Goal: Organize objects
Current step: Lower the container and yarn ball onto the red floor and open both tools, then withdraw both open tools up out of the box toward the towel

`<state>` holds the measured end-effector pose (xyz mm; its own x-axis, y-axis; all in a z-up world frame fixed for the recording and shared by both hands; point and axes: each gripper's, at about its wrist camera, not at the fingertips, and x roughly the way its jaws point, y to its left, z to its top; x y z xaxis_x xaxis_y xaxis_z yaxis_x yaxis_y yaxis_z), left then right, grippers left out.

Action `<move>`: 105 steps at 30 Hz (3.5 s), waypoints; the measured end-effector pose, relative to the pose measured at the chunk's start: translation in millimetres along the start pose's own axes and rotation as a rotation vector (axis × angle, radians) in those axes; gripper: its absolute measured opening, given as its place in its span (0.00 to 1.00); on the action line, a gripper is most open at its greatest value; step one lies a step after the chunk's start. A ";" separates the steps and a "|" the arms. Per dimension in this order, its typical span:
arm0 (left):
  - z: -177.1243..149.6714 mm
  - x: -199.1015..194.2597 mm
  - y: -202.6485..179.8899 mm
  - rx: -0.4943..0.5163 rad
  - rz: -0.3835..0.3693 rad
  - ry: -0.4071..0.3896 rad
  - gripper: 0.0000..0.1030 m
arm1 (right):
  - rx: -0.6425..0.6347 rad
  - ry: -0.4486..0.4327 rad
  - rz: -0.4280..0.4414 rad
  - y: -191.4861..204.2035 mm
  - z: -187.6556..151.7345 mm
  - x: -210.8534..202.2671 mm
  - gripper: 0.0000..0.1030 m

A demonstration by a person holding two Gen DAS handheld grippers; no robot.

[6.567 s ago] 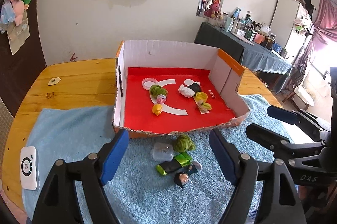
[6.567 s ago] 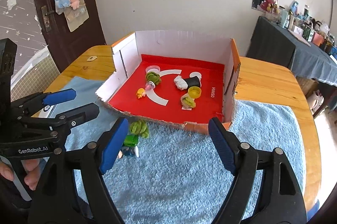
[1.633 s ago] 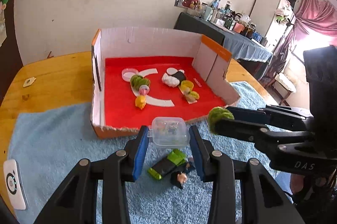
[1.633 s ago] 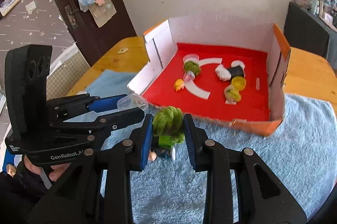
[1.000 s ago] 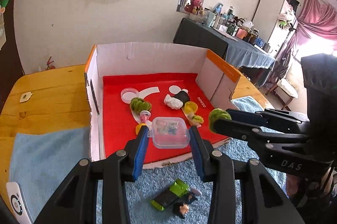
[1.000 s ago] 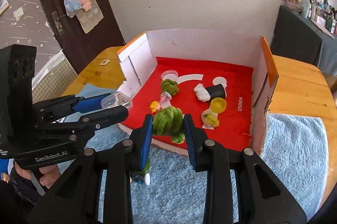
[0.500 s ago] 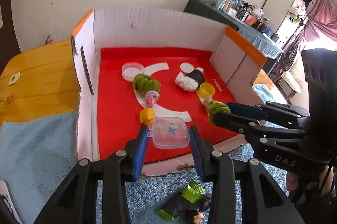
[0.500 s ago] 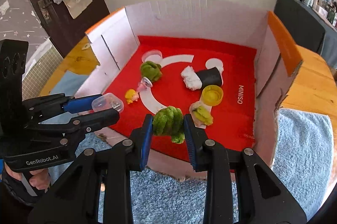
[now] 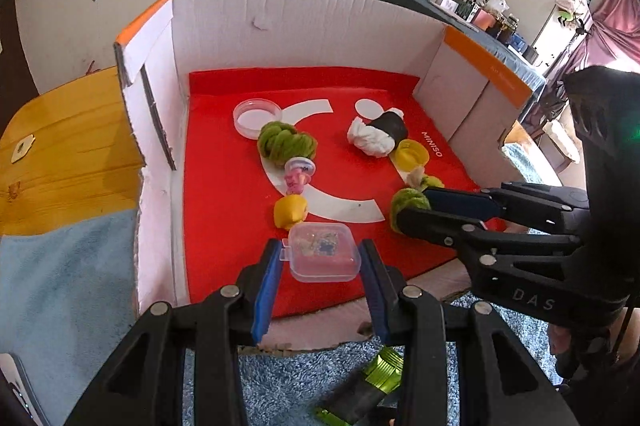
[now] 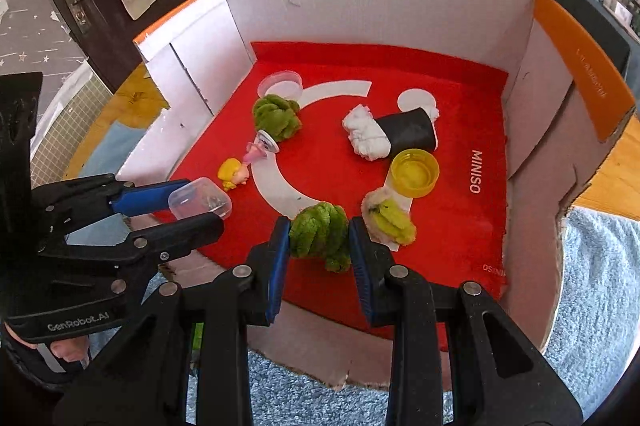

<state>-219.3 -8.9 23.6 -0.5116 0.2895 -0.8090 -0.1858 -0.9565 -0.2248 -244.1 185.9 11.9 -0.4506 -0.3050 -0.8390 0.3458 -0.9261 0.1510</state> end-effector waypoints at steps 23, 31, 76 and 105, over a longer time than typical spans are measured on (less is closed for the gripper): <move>24.3 28.7 8.1 -0.020 0.048 0.000 0.40 | 0.045 -0.037 -0.125 -16.6 10.8 4.7 0.27; 31.0 33.6 12.3 -0.040 0.052 -0.008 0.40 | 0.041 -0.039 -0.148 -16.7 15.9 8.2 0.27; 33.5 34.5 14.7 -0.053 0.064 -0.012 0.40 | 0.015 -0.036 -0.208 -14.0 17.2 13.5 0.30; 34.2 24.9 19.1 -0.037 0.082 -0.039 0.55 | 0.011 -0.059 -0.215 -10.9 11.7 -2.2 0.59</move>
<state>-264.3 -18.8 17.7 -0.5558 0.2109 -0.8041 -0.1115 -0.9774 -0.1793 -256.5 194.1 18.2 -0.5607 -0.1128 -0.8203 0.2276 -0.9735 -0.0217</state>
